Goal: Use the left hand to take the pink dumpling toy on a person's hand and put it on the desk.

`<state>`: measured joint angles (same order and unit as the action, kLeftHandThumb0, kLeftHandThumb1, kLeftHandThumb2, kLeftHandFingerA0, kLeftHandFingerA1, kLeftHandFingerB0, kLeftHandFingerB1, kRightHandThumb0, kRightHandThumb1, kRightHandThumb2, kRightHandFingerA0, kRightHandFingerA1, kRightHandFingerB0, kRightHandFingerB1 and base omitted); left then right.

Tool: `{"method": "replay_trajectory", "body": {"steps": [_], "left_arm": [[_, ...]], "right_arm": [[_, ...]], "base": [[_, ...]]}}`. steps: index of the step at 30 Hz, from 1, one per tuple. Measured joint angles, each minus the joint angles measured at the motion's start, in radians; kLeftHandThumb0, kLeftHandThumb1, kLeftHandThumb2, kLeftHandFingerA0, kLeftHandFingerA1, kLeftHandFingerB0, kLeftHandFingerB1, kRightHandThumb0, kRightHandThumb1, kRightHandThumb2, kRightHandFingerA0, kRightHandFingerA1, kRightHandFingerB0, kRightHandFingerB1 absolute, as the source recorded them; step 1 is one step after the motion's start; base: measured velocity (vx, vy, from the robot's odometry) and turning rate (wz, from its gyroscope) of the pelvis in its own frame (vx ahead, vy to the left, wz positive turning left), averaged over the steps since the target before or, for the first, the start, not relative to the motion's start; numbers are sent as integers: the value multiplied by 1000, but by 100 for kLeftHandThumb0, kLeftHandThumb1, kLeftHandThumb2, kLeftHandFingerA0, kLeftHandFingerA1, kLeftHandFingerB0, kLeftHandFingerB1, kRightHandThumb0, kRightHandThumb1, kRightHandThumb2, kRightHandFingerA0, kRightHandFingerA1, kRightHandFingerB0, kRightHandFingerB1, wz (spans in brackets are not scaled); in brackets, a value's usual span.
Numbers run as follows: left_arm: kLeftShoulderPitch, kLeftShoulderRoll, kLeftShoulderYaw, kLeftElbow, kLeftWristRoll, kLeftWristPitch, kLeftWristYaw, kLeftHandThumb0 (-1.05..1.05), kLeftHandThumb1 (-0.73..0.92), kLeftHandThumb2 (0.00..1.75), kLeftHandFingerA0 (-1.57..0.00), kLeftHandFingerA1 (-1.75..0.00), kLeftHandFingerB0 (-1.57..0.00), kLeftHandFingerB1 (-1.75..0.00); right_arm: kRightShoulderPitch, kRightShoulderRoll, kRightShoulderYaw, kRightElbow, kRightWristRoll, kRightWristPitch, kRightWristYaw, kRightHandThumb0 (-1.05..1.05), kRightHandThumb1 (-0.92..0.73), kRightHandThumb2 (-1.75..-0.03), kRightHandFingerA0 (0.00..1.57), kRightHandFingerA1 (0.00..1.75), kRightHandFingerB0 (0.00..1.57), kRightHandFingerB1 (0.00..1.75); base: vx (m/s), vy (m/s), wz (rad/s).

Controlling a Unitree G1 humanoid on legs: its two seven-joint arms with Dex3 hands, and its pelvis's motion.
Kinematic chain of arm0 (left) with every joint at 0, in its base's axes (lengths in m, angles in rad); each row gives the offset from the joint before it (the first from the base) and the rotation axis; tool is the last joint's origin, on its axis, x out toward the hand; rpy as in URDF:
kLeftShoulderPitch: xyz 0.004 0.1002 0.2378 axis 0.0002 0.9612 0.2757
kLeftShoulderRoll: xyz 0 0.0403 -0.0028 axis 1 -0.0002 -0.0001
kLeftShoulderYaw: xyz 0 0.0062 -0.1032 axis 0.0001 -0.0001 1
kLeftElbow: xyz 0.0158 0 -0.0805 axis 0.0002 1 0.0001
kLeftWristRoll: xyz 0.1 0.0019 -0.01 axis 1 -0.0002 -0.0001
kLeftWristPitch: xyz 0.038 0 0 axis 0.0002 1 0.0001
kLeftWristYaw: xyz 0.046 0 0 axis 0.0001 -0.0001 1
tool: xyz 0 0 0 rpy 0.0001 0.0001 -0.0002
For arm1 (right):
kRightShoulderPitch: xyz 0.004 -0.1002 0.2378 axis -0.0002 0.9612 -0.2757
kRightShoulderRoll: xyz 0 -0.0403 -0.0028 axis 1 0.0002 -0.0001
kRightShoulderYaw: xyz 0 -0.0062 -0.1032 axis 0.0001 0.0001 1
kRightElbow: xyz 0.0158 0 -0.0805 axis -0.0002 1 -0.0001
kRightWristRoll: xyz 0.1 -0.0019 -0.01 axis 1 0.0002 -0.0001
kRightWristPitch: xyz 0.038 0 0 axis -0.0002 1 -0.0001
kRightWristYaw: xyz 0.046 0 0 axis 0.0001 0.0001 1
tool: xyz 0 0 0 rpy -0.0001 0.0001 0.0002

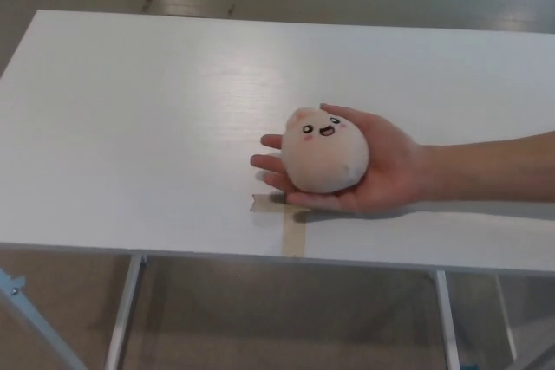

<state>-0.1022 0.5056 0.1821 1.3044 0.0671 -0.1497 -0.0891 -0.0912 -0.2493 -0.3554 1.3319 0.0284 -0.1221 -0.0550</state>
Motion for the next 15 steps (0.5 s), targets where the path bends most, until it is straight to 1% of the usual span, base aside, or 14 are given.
{"method": "replay_trajectory", "body": {"steps": [4, 6, 7, 8, 10, 11, 12, 14, 15], "left_arm": [[-1, 0, -5, -1, 1, -3, 0, -41, 49, 71, -62, -53, -38, -44], [-1, 0, -6, -1, 1, -5, 0, -42, 48, 71, -65, -54, -38, -45], [-1, 0, -6, -2, 1, -6, 1, -41, 48, 70, -58, -51, -40, -45], [-1, 0, -6, -3, 1, -7, 2, -41, 48, 70, -58, -51, -40, -45], [-2, 0, -10, -8, 2, -15, 9, -44, 48, 71, -51, -49, -42, -45], [-3, 0, -14, -11, 3, -22, 15, -44, 48, 71, -51, -49, -42, -45], [-4, 1, -20, -25, 6, -35, 26, -43, 54, 57, -51, -39, -45, -36], [1, 1, -21, -49, 7, -53, 35, -48, 54, 56, -49, -39, -43, -36], [16, 1, -17, -106, 6, -89, 46, -50, 53, 57, -48, -39, -43, -36]], "right_arm": [[0, 0, 0, 0, 0, 0, 1, -45, -55, -57, 72, 48, 45, 39], [0, 0, -1, 0, 0, 0, 1, -45, -55, -57, 72, 48, 45, 39], [0, 0, -2, 0, 1, 0, 1, -50, -44, -79, 65, 61, 41, 51], [0, 0, -3, 0, 1, 0, 2, -50, -44, -79, 65, 61, 41, 51], [0, 0, -5, 0, 2, 0, 2, -50, -44, -79, 65, 61, 41, 51], [0, 0, -5, 0, 2, 0, 3, -50, -44, -79, 65, 61, 41, 51], [-1, 1, -5, 0, 2, 0, 3, -50, -44, -79, 65, 61, 41, 51], [-1, 1, -5, 0, 2, 0, 4, -50, -44, -79, 65, 61, 41, 52], [-5, 2, -5, 0, 2, 0, 4, -50, -44, -79, 65, 61, 42, 52]], "base": [[0, 0, 0], [0, 0, 0], [0, 0, 0], [0, 0, 0], [0, 0, 0], [0, 0, 0], [0, 0, 0], [0, 0, 0], [0, 0, 0]]}}
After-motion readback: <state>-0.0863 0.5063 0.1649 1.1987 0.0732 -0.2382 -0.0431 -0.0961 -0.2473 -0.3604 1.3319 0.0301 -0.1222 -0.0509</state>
